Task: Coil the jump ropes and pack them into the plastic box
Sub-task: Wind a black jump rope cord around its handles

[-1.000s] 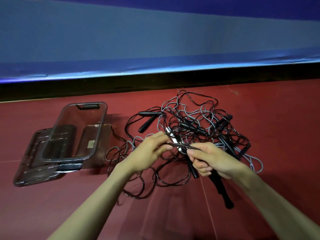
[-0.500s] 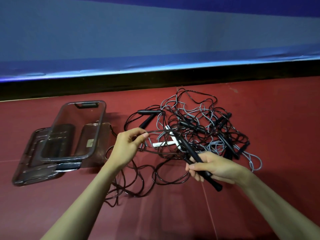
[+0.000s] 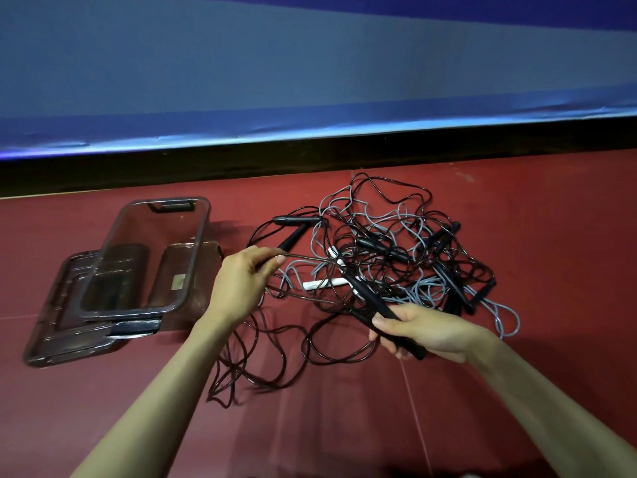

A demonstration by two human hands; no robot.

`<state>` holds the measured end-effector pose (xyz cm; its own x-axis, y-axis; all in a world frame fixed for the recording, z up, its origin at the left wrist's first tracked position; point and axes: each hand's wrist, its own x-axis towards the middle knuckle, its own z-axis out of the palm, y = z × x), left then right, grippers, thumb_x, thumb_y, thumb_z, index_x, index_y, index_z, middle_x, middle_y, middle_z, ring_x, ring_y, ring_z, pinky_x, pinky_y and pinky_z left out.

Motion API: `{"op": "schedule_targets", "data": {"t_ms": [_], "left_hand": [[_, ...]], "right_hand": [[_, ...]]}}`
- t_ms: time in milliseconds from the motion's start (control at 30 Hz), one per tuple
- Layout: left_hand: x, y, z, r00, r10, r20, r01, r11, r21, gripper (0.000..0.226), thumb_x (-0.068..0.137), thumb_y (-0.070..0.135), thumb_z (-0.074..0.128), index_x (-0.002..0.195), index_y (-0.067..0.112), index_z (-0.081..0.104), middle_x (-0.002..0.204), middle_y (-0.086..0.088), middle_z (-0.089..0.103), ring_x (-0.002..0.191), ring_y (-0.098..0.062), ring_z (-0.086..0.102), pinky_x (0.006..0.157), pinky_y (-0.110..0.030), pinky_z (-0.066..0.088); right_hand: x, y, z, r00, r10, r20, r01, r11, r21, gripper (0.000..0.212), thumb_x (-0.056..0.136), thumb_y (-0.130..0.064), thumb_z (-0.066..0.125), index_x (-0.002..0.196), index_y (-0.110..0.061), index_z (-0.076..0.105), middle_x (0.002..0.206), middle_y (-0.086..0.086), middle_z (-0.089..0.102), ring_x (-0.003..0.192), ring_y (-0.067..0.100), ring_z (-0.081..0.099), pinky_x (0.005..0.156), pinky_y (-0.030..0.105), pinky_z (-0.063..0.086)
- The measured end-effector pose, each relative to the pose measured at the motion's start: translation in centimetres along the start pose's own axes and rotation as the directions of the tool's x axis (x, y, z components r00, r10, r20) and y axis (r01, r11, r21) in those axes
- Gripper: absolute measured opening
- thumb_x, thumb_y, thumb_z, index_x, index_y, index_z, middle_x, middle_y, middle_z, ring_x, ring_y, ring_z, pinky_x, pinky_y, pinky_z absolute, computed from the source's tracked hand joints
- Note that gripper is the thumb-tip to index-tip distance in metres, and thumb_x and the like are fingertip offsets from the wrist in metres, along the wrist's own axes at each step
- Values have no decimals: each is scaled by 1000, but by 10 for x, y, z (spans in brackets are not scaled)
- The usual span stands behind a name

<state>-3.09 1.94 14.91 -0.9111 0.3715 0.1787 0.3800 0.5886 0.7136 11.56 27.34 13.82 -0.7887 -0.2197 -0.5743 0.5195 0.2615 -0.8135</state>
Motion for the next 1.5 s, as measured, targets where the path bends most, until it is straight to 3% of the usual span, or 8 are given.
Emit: {"op": "schedule_targets", "data": {"t_ms": [100,433,667,867,1100,1233,1367,1500], "left_hand": [[1,-2,-5,999,19,47,-23,995,101,25,88,40,63,106,27,74,82,7,63,78,-11,61,70,-36,50],[-4,-13,-10,955,49,292,-91,987,132,41,75,74,55,94,41,71,84,13,54,76,-4,56,68,-33,48],[-9,-4,10,939,92,331,-98,995,2,11,95,25,59,95,20,69,76,9,58,68,-1,52,69,-24,40],[-12,21,24,929,-85,360,194,940,-280,32,99,26,51,69,28,62,61,-1,37,53,-11,29,50,-26,26],[-7,29,34,890,-126,439,337,829,-446,38,102,30,43,88,3,65,59,6,33,50,-9,24,46,-19,20],[-8,36,39,834,-76,546,327,866,-379,39,103,28,41,86,4,67,58,2,38,48,-9,33,48,-17,29],[-11,43,41,696,-49,717,367,882,-295,38,103,27,42,78,7,63,53,4,47,48,-9,50,54,-19,43],[-19,40,44,611,-39,791,373,895,-244,35,102,27,45,73,10,57,50,7,43,42,-8,42,47,-20,37]], "right_hand": [[-1,1,-1,997,71,-33,-74,993,-90,28,100,-40,48,103,-19,67,70,-6,53,60,6,47,53,20,35],[-3,1,-8,995,-41,-87,49,994,101,24,100,-21,51,98,0,65,64,5,57,52,11,47,42,19,33],[0,-4,-5,952,-101,-288,199,921,335,20,100,-17,49,92,-2,58,62,-1,45,48,7,35,40,17,27],[4,-15,-2,865,-52,-498,325,815,479,20,101,-19,49,91,-3,56,62,-1,44,48,7,36,39,16,27],[8,-16,0,773,43,-633,444,676,589,22,101,-19,49,90,-1,56,62,0,43,48,7,35,37,17,26],[10,-16,-1,757,112,-644,481,572,665,23,101,-19,48,87,-3,55,62,0,44,46,7,36,37,17,27],[14,-16,-2,671,190,-716,559,504,658,27,102,-20,47,82,-4,55,65,4,47,53,12,45,44,19,40],[13,-12,-14,644,263,-719,589,428,685,27,104,-20,42,90,1,52,98,20,63,85,26,67,74,34,59]]}}
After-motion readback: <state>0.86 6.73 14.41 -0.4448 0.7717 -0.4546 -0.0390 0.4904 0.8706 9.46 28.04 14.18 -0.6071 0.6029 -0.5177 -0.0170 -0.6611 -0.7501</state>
